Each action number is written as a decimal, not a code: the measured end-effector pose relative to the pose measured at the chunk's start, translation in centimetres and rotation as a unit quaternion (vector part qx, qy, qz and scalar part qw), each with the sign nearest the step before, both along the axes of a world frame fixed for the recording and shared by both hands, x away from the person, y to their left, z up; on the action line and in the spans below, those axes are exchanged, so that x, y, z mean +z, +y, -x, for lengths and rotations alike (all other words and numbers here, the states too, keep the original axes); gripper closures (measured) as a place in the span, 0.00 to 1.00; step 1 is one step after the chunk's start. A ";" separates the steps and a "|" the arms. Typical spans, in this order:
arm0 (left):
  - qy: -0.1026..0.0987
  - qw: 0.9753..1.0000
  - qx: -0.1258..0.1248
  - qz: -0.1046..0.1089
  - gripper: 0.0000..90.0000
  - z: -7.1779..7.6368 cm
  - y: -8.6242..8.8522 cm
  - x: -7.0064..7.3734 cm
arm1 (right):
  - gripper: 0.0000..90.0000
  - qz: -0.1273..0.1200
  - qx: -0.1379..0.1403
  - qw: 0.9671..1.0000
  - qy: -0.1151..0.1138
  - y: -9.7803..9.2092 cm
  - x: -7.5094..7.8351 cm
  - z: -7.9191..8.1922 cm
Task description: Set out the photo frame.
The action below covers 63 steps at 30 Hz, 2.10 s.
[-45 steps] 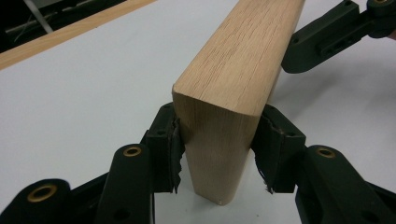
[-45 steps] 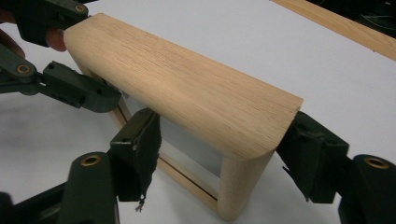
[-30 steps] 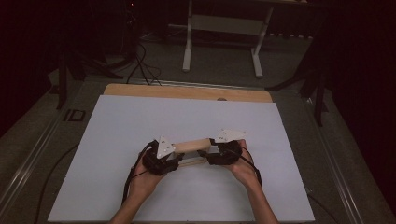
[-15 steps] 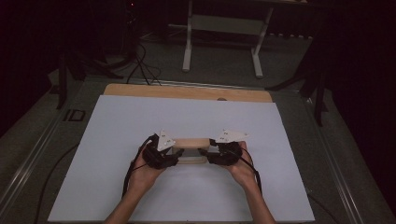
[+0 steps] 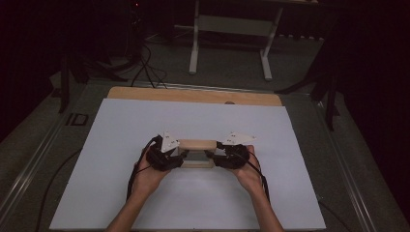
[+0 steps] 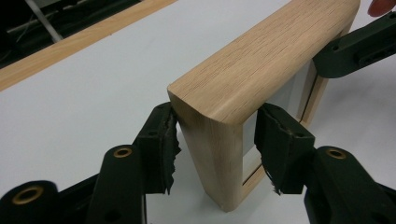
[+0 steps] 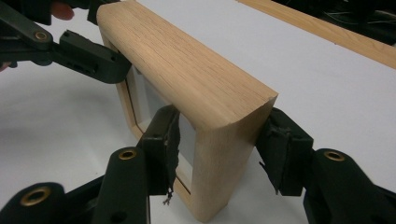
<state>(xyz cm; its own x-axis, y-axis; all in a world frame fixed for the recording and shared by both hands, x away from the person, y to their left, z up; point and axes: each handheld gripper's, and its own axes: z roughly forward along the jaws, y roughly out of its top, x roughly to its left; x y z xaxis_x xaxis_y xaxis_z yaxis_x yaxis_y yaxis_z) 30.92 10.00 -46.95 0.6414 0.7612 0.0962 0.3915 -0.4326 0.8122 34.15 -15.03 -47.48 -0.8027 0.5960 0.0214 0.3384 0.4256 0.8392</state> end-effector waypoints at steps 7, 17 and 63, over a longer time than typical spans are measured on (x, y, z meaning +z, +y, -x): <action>-0.004 1.000 0.009 0.000 0.58 0.1 0.3 0.2 | 0.56 0.002 -0.002 1.000 -0.001 0.3 0.1 -0.2; -0.006 1.000 0.012 0.005 0.58 0.0 0.4 0.0 | 0.53 0.006 0.004 1.000 0.001 0.5 0.2 -0.5; 0.005 1.000 0.013 0.016 0.58 -2.7 0.3 -0.1 | 0.61 -0.013 -0.037 0.999 0.000 -0.2 0.2 -1.9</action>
